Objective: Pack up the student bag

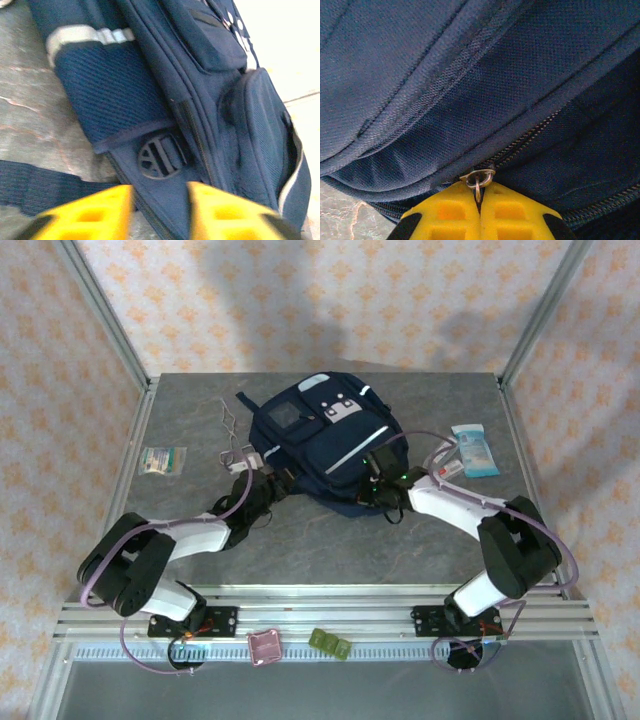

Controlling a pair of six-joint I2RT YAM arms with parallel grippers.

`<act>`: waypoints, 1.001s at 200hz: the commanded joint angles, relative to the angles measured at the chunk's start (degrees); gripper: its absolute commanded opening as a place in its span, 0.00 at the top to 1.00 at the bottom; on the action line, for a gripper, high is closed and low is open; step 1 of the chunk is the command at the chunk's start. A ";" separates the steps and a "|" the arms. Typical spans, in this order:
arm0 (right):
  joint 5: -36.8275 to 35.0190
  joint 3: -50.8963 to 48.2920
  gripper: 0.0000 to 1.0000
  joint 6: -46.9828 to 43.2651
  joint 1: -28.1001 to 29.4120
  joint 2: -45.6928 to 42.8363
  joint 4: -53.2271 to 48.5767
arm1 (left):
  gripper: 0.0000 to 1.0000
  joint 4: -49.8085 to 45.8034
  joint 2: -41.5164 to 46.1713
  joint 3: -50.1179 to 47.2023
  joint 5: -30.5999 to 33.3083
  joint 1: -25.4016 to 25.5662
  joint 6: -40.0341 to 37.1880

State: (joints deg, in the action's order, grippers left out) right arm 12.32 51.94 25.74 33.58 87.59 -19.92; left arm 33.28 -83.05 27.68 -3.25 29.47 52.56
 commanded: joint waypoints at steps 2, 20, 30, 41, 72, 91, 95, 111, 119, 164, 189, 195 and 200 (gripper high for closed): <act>1.70 -0.44 1.00 0.52 1.17 0.36 0.64 | 0.50 7.56 -1.14 1.84 -2.10 3.84 1.14; 2.26 -0.53 1.00 0.61 1.56 0.54 1.59 | 0.38 11.56 -2.38 1.87 -2.17 6.21 3.72; 2.52 -0.44 1.00 0.54 1.79 0.71 1.83 | 0.36 14.70 -3.80 1.59 -2.96 6.89 5.41; 2.71 -0.40 1.00 0.51 2.05 0.81 2.15 | 0.34 18.04 -5.56 1.25 -3.43 7.55 6.85; 3.06 -0.33 1.00 0.63 2.89 1.00 3.13 | 0.25 21.53 -11.92 3.78 -5.47 8.83 9.12; 3.33 -0.35 1.00 0.93 3.13 1.11 3.85 | 0.25 18.16 -14.51 6.57 -4.86 9.61 8.80; 3.33 -0.35 1.00 0.97 3.23 1.09 3.97 | 0.27 17.51 -14.86 7.03 -4.62 9.68 8.67; 3.72 -0.35 1.00 1.07 3.54 1.31 4.50 | 0.41 16.46 -15.87 8.03 -3.55 9.57 8.41; 3.59 -0.35 1.00 1.01 3.68 1.44 4.54 | 0.55 15.89 -16.13 8.45 -3.13 9.43 7.95; -1.06 1.63 1.00 -1.14 3.40 1.16 -0.40 | 1.00 13.95 -14.81 7.83 -4.50 6.82 7.23; -5.22 2.02 1.00 -2.69 -0.85 1.28 -5.68 | 1.00 13.17 -11.26 4.80 -4.52 4.51 6.62; -6.53 1.94 1.00 -3.05 -2.14 1.31 -6.84 | 1.00 12.83 -10.38 4.07 -4.72 3.73 6.36; -7.82 1.85 1.00 -3.29 -3.07 1.37 -7.76 | 1.00 12.55 -9.76 3.45 -4.98 3.14 6.04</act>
State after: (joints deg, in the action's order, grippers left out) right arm 12.75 52.80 24.71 34.98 88.77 -19.92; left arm 46.59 -97.27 33.80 -9.93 36.25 61.04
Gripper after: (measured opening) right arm 0.040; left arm 0.051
